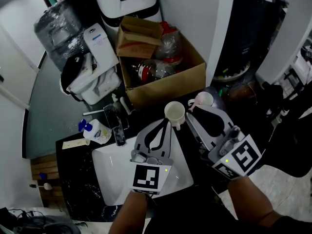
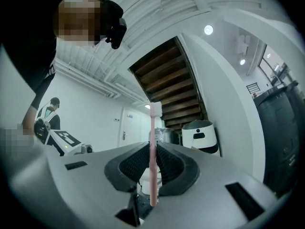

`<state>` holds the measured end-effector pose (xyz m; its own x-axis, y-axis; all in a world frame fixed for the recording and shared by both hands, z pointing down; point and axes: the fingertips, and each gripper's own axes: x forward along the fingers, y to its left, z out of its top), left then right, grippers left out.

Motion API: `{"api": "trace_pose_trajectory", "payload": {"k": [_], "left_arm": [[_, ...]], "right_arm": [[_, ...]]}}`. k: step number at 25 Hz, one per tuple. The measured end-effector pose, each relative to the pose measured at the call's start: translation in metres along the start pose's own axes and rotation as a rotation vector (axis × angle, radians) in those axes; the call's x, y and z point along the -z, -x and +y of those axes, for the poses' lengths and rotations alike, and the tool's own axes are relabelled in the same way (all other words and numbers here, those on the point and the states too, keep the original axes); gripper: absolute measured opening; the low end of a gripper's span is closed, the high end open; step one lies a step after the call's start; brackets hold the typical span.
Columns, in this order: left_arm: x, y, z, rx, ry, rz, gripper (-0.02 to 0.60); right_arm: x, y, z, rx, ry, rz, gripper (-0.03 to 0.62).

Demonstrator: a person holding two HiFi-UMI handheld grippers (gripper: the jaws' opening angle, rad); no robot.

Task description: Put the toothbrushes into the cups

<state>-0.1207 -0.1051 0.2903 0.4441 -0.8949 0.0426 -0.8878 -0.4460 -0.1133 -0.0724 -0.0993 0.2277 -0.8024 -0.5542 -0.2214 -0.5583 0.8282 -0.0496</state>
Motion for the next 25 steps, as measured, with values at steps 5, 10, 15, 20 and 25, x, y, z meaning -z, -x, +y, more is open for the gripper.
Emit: {"api": "trace_pose_trajectory", "payload": {"k": [5,10,15,20,25], "left_arm": [[0.000,-0.012,0.008,-0.024,0.010,-0.015,0.009],[0.001,-0.027,0.017,-0.043,-0.015,-0.019,0.009],[0.009,-0.043,0.025,-0.048,-0.013,-0.017,0.009],[0.020,-0.056,0.033,-0.049,-0.065,-0.010,0.009],[0.039,-0.065,0.037,-0.040,-0.089,0.023,0.009]], "right_arm": [[0.010,-0.003,-0.012,0.004,-0.033,-0.003,0.060],[0.023,-0.010,-0.026,0.015,-0.028,0.025,0.060],[0.037,-0.021,-0.041,0.018,-0.018,0.040,0.060],[0.060,-0.032,-0.051,0.012,-0.027,0.066,0.060],[0.085,-0.041,-0.059,0.012,-0.025,0.096,0.060]]}}
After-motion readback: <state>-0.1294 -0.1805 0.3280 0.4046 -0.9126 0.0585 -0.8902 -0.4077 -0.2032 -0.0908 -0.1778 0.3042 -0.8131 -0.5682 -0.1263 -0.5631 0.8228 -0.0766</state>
